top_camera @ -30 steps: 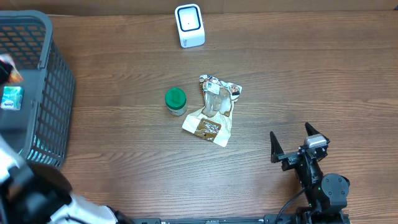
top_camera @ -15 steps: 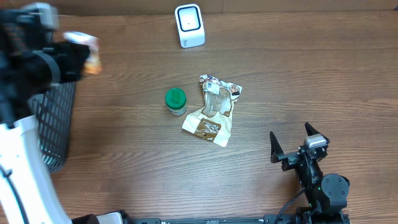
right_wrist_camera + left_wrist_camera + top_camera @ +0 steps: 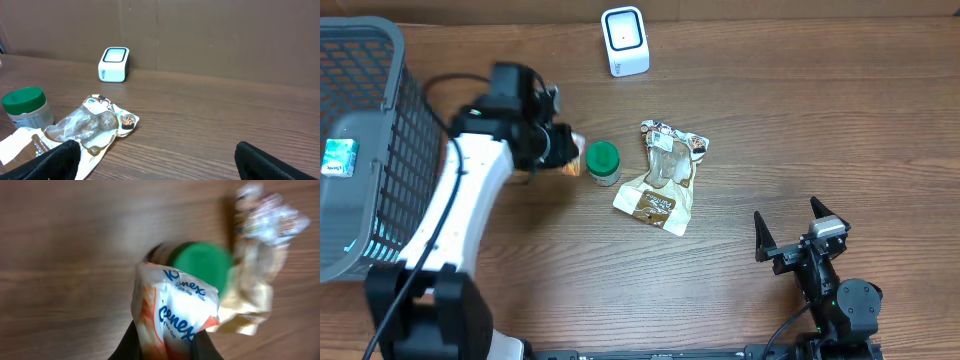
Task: Scan the item barcode
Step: 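Lift the tissue pack out and place it left of the jar, then reach the left gripper into the basket toward the green tissue pack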
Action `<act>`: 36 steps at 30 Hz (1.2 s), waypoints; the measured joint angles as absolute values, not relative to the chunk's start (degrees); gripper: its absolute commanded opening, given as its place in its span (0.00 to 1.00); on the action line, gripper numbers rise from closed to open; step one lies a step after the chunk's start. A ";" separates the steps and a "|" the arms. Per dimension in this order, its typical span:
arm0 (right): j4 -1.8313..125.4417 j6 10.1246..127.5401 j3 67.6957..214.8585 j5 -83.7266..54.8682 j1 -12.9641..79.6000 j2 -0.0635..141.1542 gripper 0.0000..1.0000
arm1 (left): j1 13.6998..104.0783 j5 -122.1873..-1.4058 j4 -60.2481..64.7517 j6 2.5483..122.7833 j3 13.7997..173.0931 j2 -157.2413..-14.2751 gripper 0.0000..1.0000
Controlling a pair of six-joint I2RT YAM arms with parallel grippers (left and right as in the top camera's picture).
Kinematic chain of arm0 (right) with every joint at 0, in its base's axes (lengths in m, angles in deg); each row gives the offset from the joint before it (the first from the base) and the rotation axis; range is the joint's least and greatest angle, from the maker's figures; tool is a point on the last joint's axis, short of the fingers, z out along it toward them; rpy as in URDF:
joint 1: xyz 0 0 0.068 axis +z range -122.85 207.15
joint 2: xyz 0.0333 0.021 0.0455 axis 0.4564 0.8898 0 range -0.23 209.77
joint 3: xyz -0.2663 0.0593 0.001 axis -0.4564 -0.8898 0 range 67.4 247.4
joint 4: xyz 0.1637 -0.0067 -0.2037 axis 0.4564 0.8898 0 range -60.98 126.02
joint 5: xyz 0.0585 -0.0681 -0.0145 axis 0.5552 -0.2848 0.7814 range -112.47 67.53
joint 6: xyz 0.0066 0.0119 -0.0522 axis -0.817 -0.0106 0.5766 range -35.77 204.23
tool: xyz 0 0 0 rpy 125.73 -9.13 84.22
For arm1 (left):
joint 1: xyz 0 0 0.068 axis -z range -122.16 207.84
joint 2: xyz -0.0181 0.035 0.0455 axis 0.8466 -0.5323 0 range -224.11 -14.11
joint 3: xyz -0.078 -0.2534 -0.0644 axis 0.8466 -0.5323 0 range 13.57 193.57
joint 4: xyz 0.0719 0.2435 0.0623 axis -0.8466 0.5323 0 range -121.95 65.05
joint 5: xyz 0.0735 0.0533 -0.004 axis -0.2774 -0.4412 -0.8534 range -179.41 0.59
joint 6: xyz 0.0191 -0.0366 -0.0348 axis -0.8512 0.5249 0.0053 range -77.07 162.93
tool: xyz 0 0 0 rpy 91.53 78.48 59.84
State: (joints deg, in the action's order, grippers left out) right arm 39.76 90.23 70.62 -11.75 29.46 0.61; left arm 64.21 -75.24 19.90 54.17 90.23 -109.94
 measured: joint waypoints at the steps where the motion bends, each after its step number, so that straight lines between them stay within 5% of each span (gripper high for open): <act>1: 39.81 90.23 70.62 -11.75 29.46 0.61 1.00 | 64.50 -76.18 18.72 55.16 88.68 -110.75 0.08; 3: 39.78 90.23 70.62 -11.77 29.44 0.61 1.00 | 64.63 -77.77 16.29 56.82 86.15 -112.00 0.21; 6: 39.76 90.21 70.62 -11.75 29.46 0.61 1.00 | 64.63 -79.09 14.59 58.72 84.22 -113.40 0.62; 8: 39.76 90.25 70.62 -11.77 29.46 0.61 1.00 | 64.63 -79.54 13.98 59.62 84.00 -113.72 0.76; 16: 39.74 90.21 70.62 -11.75 29.46 0.61 1.00 | 64.63 -78.01 16.60 61.02 88.59 -113.72 0.83; 19: 39.76 90.23 70.62 -11.75 29.46 0.61 1.00 | 64.52 -77.64 20.75 60.53 96.46 -113.11 1.00; 24: 39.78 90.23 70.62 -11.77 29.46 0.61 1.00 | 62.38 -77.49 26.35 59.44 113.05 -110.51 1.00; 36: 39.76 90.25 70.62 -11.77 29.46 0.61 1.00 | 37.72 -81.16 34.85 61.12 134.58 -105.35 1.00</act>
